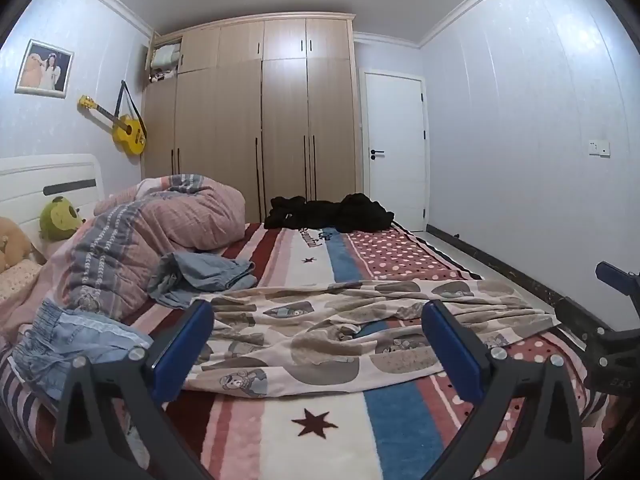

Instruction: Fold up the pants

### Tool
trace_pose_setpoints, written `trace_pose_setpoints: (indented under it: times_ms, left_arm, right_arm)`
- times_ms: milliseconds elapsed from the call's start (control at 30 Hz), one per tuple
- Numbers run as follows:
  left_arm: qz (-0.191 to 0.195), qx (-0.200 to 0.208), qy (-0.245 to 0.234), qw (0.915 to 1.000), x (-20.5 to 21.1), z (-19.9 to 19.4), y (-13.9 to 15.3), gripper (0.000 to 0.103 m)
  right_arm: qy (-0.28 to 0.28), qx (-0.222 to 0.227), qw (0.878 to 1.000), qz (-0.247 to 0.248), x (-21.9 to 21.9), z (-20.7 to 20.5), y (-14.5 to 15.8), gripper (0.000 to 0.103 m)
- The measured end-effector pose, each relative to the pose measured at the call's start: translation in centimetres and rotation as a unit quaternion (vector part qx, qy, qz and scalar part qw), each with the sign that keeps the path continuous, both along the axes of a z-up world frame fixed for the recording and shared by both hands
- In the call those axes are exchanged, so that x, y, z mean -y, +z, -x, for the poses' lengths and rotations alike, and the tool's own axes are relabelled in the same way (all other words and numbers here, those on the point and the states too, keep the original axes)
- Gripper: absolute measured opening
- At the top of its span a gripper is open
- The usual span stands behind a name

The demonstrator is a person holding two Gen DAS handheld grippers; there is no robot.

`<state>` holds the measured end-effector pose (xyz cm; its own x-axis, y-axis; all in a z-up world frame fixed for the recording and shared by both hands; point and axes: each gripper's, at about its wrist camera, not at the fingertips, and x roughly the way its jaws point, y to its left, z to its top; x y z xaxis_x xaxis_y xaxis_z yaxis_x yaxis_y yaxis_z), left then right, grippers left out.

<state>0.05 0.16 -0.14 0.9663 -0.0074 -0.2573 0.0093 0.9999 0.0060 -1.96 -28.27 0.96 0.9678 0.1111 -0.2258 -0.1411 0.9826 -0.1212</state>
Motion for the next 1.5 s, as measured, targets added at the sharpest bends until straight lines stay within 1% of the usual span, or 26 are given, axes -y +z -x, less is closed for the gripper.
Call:
trace_pose_setpoints:
  times_ms: [67, 167, 267, 367, 600, 1100, 1300, 1500]
  left_arm:
    - [0.005, -0.003, -0.002, 1.0000, -0.1, 0.0, -0.1, 0.102]
    - [-0.006, -0.012, -0.003, 0.9999, 0.5, -0.9, -0.5, 0.102]
    - [-0.002, -0.002, -0.003, 1.0000, 0.7, -0.4, -0.5, 0.102]
    - [-0.003, -0.006, 0.000, 1.0000, 1.0, -0.9, -0.6, 0.102]
    - [0.003, 0.003, -0.002, 1.0000, 0.7, 0.1, -0.8, 0.102]
    - [0.009, 0.004, 0.002, 1.0000, 0.3, 1.1, -0.4, 0.102]
    - [0.006, 0.001, 0.006, 1.0000, 0.3, 1.3, -0.6, 0.102]
    - [0.008, 0.001, 0.006, 1.0000, 0.1, 1.6, -0.6, 0.102]
  right_arm:
    - [0.003, 0.001, 1.000, -0.001, 0.0, 0.1, -0.1, 0.103]
    - [-0.004, -0.002, 1.000, -0.005, 0.3, 0.2, -0.3, 0.103]
    - [-0.009, -0.005, 1.000, -0.010, 0.7, -0.1, -0.6, 0.103]
    - [-0.009, -0.012, 1.000, -0.019, 1.3, -0.2, -0.8, 0.103]
    - [-0.015, -0.016, 1.000, -0.012, 1.0, 0.6, -0.6, 0.103]
    - [-0.008, -0.018, 1.000, -0.013, 1.0, 1.7, -0.2, 0.103]
    - [-0.009, -0.019, 0.999, -0.028, 1.5, 2.0, -0.2, 0.103]
    - [-0.007, -0.019, 0.999, -0.031, 1.5, 2.0, -0.2, 0.103]
